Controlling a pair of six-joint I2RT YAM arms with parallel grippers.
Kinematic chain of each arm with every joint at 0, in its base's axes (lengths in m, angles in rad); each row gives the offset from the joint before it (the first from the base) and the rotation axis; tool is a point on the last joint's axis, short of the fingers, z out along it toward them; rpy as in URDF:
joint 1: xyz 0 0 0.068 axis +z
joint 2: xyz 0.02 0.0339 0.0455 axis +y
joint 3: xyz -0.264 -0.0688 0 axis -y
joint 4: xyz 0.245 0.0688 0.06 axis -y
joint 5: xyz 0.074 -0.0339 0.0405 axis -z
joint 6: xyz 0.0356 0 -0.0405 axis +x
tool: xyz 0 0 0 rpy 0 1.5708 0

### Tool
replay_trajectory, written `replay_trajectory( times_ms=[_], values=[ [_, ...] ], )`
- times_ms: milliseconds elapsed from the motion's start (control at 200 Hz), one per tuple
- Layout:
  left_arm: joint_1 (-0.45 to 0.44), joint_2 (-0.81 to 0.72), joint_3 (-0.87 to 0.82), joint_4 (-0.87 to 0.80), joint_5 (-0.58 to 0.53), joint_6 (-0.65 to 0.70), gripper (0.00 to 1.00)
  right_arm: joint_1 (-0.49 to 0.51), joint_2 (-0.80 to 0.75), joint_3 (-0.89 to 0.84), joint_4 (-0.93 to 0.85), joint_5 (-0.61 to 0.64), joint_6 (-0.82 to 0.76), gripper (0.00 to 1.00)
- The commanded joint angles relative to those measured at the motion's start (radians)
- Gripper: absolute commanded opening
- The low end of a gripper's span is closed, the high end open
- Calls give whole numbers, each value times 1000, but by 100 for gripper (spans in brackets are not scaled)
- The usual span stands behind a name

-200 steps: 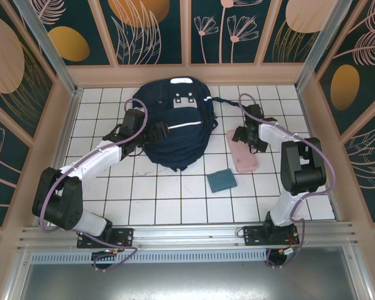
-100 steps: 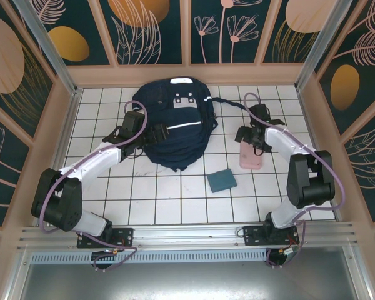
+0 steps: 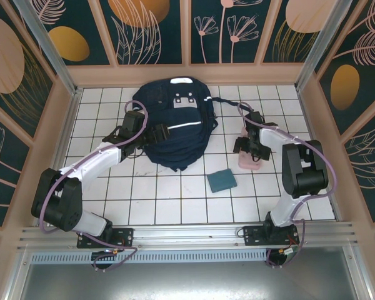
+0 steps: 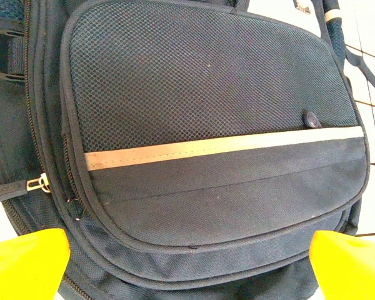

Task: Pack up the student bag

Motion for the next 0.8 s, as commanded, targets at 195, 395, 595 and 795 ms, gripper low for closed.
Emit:
replay_trajectory(
  times_ms=[195, 395, 595, 795],
  values=[
    [-23, 19, 24, 38, 86, 3, 99, 15, 16, -22, 3, -68, -9, 92],
    [-36, 49, 58, 91, 161, -20, 98, 16, -69, -45, 37, -117, 17, 83],
    [-37, 67, 67, 147, 230, -48, 98, 21, -178, -70, 121, -239, 35, 79],
    [-37, 63, 63, 221, 243, -104, 98, 126, -209, -13, 151, -264, 52, 78]
  ],
)
